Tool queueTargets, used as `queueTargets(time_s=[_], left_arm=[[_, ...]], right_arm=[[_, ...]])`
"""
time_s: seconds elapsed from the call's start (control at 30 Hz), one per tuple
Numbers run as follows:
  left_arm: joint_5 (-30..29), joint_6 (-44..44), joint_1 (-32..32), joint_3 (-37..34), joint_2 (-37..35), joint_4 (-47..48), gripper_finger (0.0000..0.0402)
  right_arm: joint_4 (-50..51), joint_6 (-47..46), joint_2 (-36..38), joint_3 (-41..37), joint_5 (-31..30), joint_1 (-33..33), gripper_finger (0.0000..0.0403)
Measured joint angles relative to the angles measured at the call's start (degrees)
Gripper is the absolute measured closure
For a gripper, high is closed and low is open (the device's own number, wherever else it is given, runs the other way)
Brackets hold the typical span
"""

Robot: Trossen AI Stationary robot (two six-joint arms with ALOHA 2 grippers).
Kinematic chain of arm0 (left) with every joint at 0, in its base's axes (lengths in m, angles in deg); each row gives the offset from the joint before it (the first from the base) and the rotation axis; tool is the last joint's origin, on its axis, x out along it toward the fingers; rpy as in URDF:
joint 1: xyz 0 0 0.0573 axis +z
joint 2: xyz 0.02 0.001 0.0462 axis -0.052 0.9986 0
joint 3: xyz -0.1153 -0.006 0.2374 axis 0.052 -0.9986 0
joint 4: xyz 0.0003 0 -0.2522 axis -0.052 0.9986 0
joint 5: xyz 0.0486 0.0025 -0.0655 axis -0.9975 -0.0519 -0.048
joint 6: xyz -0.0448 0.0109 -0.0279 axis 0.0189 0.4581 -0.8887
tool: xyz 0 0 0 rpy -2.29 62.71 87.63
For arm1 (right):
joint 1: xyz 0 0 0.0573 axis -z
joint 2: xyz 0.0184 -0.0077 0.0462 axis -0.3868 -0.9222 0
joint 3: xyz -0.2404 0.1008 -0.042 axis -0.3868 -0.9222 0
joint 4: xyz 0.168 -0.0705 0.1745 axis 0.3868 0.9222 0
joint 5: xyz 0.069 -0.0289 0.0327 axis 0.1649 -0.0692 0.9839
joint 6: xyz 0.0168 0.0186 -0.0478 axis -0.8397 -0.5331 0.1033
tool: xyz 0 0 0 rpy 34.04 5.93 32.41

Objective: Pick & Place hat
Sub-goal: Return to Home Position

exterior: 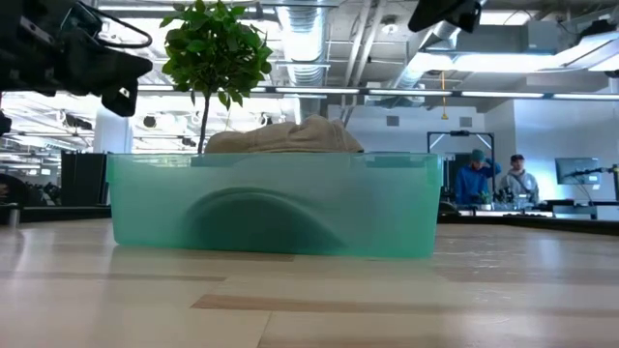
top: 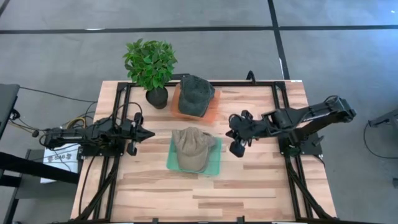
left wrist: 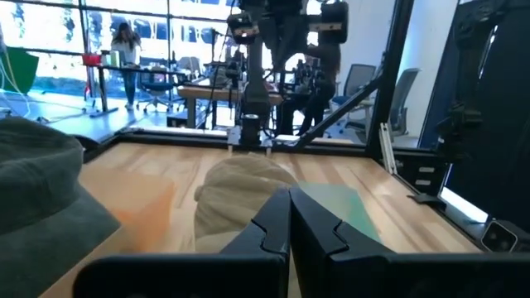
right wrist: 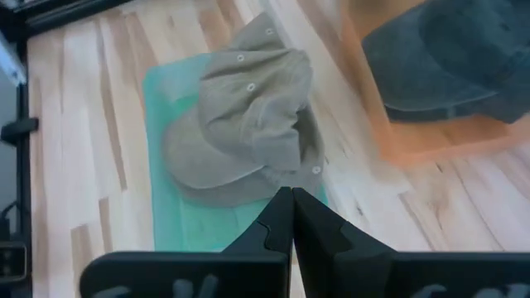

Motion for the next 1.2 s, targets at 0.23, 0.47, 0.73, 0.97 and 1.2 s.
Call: queueTargets(time_s=[0.23, 0.47, 0.73, 0.97, 1.2], left_arm=[[-0.08, -0.06, 0.00, 0.00, 0.00, 0.10, 0.0401], [-0.20, -0.10, 0.00, 0.00, 0.00, 0.12, 0.0402], [-0.23, -0.17, 0.00, 0.00, 0.02, 0.12, 0.0402], [-0.26, -0.17, 0.00, 0.00, 0.04, 0.13, 0.0401], [-0.42, -0.15, 0.00, 0.00, 0.04, 0.12, 0.0402]], right_arm=[[-4.35, 7.98, 1.11, -3.53, -0.06, -1.70, 0.0403], [-22.34, 12.63, 11.51, -21.16, 2.72, -1.46, 0.0403], [-38.77, 15.44, 30.16, -42.06, 10.21, 0.82, 0.0403], [-42.58, 17.03, 46.02, -53.75, 13.92, 2.36, 0.0403], [-44.01, 22.84, 59.48, -60.39, 14.30, 2.86, 0.0403]])
